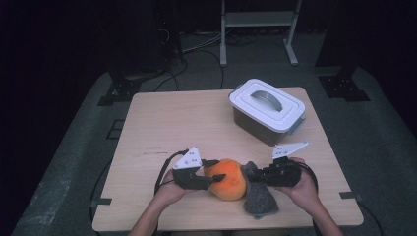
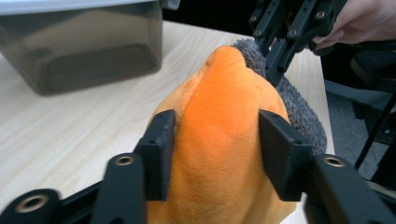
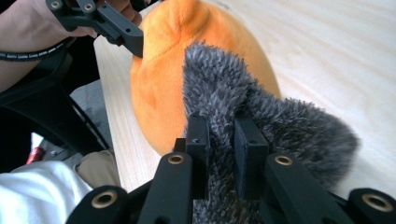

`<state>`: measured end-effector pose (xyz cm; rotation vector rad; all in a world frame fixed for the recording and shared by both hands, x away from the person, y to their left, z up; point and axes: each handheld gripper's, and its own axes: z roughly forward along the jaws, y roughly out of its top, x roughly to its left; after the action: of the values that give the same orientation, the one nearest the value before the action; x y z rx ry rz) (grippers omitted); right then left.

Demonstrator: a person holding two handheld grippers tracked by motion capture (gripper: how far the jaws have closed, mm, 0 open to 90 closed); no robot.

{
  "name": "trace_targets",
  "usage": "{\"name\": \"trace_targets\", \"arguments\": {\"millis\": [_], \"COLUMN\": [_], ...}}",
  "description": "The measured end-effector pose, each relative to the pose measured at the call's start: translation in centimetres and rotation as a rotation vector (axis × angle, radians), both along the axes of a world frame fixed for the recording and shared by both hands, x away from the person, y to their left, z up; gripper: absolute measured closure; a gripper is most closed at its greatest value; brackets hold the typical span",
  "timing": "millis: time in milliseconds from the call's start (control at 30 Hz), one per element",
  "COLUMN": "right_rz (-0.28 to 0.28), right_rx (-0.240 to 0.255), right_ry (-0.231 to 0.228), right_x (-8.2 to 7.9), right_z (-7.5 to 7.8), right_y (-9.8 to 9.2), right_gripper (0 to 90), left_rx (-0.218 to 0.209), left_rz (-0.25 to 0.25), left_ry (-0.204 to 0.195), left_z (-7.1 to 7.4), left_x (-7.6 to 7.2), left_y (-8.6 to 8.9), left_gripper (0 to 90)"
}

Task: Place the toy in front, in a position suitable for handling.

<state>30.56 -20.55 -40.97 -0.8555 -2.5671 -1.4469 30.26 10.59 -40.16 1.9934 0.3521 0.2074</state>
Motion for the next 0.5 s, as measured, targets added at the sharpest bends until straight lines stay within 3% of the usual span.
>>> {"name": "trace_targets", "arguments": {"millis": [67,233,300,400,500], "right_rz": [-0.009,-0.006,0.005,0.017,0.017], "right_rx": [0.009,0.108,0.075,0.074,0.058], "right_ry": [-0.033,-0.087,-0.091,-0.054,-0.031], "right_x": [-0.4,-1.2,-1.3,-1.1,-0.9], "right_z": [0.9,3.2,2.8,1.6,0.8], "right_y": [-0.1,0.7,1.4,1.6,1.3], "right_gripper": [77.7,77.5,77.6,78.1,78.3], "left_rx": [-0.008,-0.004,0.007,0.008,0.007], "left_rz": [0.005,0.004,-0.004,-0.014,-0.024], "left_ry": [-0.003,-0.024,-0.033,-0.02,0.006], "left_z": [0.3,0.7,0.6,0.5,0.5], "left_x": [-0.1,-0.6,-0.8,-0.7,-0.2], "left_y": [0.0,-0.8,-1.1,-1.0,-0.7], "left_gripper": [51.2,51.3,50.0,42.6,25.7]}}
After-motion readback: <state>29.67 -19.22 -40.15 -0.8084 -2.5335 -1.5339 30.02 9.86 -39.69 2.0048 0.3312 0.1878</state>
